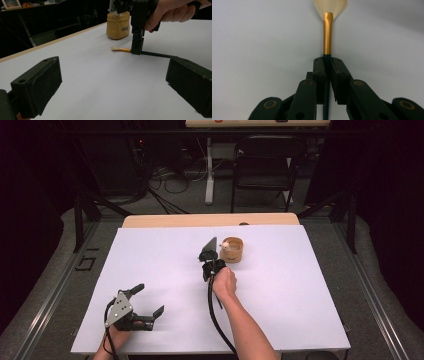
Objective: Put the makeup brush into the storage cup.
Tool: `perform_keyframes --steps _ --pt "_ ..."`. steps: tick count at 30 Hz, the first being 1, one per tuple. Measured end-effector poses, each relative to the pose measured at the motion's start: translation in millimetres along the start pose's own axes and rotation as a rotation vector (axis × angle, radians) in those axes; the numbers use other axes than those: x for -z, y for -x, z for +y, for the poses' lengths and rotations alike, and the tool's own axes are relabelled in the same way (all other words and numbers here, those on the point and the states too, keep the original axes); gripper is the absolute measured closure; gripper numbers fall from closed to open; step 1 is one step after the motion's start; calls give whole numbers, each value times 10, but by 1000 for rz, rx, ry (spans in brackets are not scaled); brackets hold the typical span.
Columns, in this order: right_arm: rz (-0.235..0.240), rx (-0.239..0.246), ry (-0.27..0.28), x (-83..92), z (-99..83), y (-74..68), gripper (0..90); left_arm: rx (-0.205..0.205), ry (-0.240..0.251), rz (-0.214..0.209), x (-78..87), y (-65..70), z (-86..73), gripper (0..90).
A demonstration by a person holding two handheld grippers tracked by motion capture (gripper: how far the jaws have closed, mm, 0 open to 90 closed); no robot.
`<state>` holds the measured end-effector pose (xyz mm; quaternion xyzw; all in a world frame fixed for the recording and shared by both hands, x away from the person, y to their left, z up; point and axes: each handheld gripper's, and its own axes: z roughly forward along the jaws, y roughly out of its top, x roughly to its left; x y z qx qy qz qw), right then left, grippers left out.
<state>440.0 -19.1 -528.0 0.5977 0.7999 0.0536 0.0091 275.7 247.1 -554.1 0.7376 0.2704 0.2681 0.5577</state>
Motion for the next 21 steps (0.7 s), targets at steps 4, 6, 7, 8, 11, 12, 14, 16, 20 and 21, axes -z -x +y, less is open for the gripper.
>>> perform_keyframes --steps 4,6,7,8,11,12,14,16,20,21 --pt "-11 19 26 1 -37 -8 826 2 -3 0 -4 -1 -2 1" --pt "-8 12 34 -3 -47 -20 828 2 -4 -1 -6 3 -2 1" --pt "-3 13 43 -9 -48 -18 830 1 -6 -2 -7 4 -3 1" --pt "-3 13 43 -9 -48 -18 830 1 -6 -2 -7 4 -3 1" --pt "1 40 37 -3 -45 -10 837 0 -7 -2 -12 6 -4 1" --pt "2 44 32 0 -41 -5 838 1 -8 -3 -14 7 -5 1" --pt "18 50 36 -2 -37 14 838 1 -9 -4 -14 7 -7 1" --pt "21 56 33 22 -35 32 838 5 -8 -3 -14 6 -8 1" --pt "25 92 63 121 -52 48 838 7 -8 -2 -12 0 -10 1" --pt "49 89 106 111 -69 51 839 7 -9 -2 -13 0 -10 1"
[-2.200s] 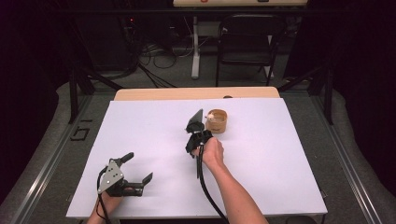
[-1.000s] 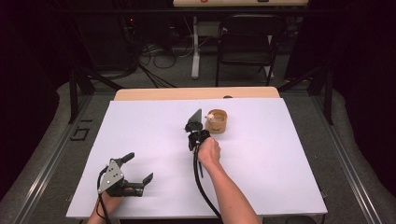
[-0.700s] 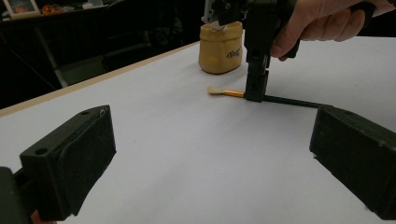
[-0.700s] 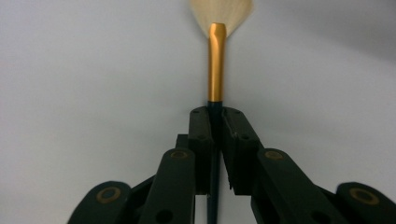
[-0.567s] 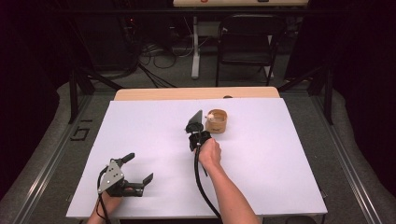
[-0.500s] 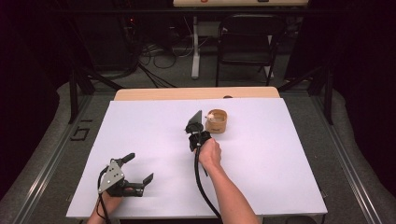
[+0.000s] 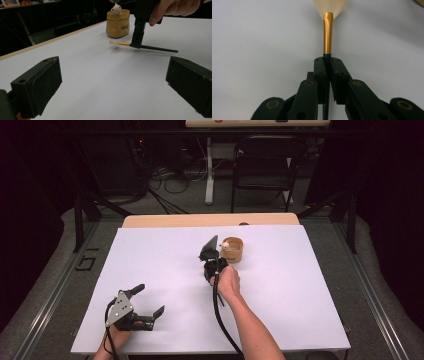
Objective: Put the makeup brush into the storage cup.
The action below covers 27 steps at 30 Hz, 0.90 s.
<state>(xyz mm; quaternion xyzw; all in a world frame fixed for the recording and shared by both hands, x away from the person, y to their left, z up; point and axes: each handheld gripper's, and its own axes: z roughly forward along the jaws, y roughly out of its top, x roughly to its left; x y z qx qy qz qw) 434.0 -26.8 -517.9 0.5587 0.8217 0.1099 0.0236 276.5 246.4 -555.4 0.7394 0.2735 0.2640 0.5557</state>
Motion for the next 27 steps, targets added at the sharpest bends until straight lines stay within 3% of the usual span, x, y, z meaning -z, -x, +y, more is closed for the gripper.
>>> perform_keyframes --steps 1,2,3,5,6,7,8,9,10,11,12,13,15,17,18,19,21,22,23,24,26,27 --pt "-27 1 -71 68 15 -12 838 1 -1 0 -1 1 0 1" --pt "48 -12 121 -25 -42 -6 838 0 -2 0 -1 1 -1 1" --pt "48 -12 121 -25 -42 -6 838 -1 -2 -1 -2 0 -1 1" --pt "3 30 -2 110 -22 -7 839 -1 -3 -1 -3 4 -2 1" --pt "-5 27 -48 165 -21 -19 838 -2 -3 -1 -6 6 -2 1" --pt "22 16 14 142 -53 -24 838 -3 -6 1 -6 9 -1 1" --pt "-21 89 -130 258 -9 0 838 -6 -7 2 -5 12 0 1" --pt "38 78 42 161 -71 13 838 -6 -5 1 -5 14 0 1" --pt "59 33 112 130 -106 -12 838 -9 -6 2 0 13 0 1" --pt "49 26 70 173 -113 -19 839 -8 -6 3 2 13 -1 1" --pt "35 64 38 209 -109 3 839 -5 -4 2 1 11 -2 1" --pt "34 65 33 228 -117 3 838 -4 -4 4 2 12 -3 1" --pt "43 72 74 247 -136 12 839 -9 -4 5 3 11 -1 1" --pt "42 71 63 280 -137 15 840 -14 -7 2 -2 13 0 1" --pt "65 62 116 300 -156 33 840 -13 -12 2 -6 15 -1 1" --pt "57 70 86 332 -153 40 840 -14 -11 0 -5 15 -2 1" --pt "83 65 138 329 -177 50 840 -13 -6 1 0 18 1 1" --pt "72 73 114 371 -181 48 840 -15 -3 1 4 17 2 1" --pt "96 61 184 348 -204 40 839 -14 -2 1 7 19 2 1" --pt "82 79 146 403 -204 45 839 -12 0 -2 9 22 2 1" --pt "75 81 161 449 -216 34 839 -19 1 -5 12 28 5 1" --pt "76 80 197 452 -227 27 840 -19 1 -5 12 27 3 1"
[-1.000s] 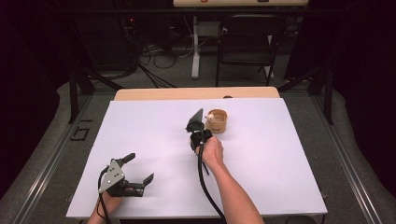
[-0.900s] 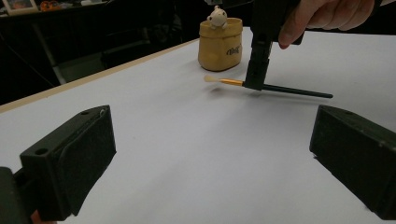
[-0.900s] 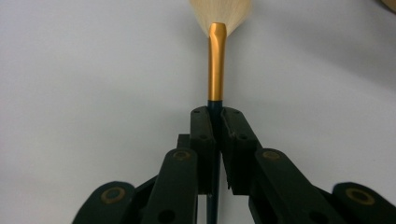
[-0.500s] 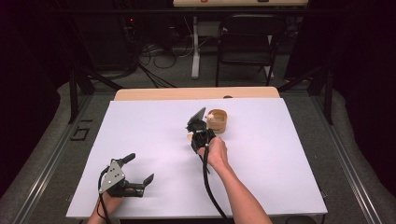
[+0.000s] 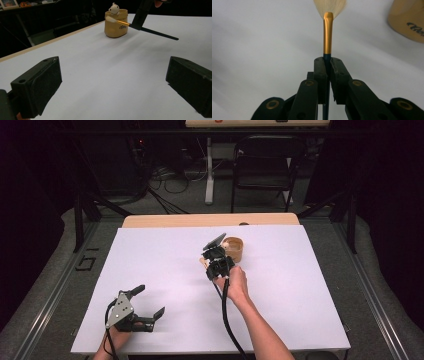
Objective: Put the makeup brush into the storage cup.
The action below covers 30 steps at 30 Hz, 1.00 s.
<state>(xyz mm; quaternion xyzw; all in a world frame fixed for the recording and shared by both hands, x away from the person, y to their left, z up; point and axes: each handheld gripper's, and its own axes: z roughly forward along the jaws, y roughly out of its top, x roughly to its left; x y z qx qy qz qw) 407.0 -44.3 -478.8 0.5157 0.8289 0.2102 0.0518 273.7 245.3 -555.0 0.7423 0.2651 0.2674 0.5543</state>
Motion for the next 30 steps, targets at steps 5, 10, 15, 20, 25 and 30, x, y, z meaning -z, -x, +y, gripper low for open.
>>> perform_keyframes --steps 5,10,15,20,25,30 --pt "5 5 45 72 -3 5 839 8 -14 7 -19 -12 -14 1" --pt "22 32 107 211 -41 12 839 19 -24 7 -32 -26 -32 1" --pt "32 62 165 352 -78 28 839 40 -13 9 -17 -45 -32 1" --pt "49 91 234 433 -109 80 839 45 -15 2 -24 -37 -32 1" --pt "66 91 279 442 -157 156 839 31 -30 21 -44 -19 -50 1" --pt "90 112 327 443 -215 183 839 35 -27 33 -35 -25 -50 1"
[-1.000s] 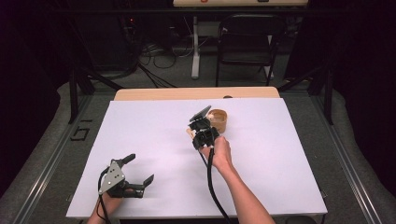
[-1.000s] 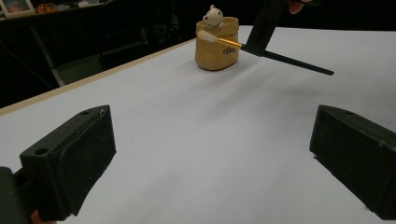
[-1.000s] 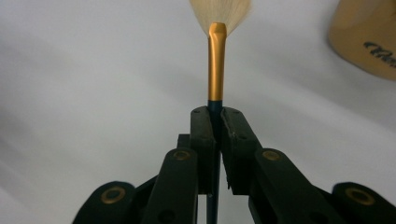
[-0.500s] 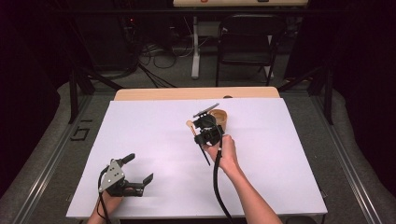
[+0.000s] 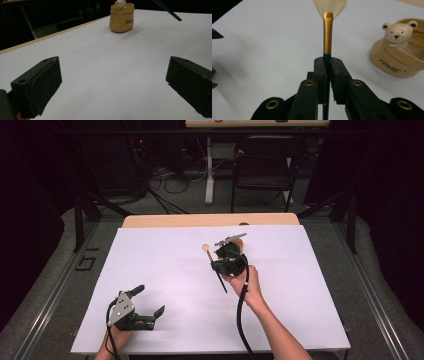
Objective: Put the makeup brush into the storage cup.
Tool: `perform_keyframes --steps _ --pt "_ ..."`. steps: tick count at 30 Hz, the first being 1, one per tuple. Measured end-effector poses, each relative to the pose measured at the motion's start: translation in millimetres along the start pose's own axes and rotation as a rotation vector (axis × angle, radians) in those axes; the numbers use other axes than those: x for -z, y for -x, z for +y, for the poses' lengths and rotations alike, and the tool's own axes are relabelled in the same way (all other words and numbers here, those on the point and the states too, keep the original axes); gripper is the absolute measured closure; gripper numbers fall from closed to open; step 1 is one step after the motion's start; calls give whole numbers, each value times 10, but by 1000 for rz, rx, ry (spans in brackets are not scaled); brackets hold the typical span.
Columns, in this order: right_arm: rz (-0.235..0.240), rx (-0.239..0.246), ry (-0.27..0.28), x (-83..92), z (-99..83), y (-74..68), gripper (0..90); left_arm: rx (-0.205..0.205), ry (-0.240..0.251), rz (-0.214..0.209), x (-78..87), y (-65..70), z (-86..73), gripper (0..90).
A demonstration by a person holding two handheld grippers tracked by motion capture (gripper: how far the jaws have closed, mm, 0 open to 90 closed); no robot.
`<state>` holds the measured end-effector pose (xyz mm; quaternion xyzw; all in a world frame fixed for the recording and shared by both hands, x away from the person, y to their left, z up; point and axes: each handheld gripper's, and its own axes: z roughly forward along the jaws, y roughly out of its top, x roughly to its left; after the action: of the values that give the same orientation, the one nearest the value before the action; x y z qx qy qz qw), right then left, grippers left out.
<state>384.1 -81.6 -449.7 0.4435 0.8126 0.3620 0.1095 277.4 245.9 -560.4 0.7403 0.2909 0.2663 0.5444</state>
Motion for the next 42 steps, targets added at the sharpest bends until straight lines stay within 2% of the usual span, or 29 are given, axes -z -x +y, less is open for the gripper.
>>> perform_keyframes --steps 5,11,20,31,42 --pt "27 27 52 9 -32 36 839 18 8 -12 -6 7 14 1" --pt "34 62 110 25 -89 96 839 2 -12 -15 -22 23 4 1" --pt "48 62 188 62 -201 199 840 6 -25 -6 -39 38 -8 0" --pt "20 74 240 122 -264 294 839 9 -33 -9 -49 35 -23 0" --pt "-38 34 270 189 -298 441 839 20 -27 -8 -43 28 -14 0"
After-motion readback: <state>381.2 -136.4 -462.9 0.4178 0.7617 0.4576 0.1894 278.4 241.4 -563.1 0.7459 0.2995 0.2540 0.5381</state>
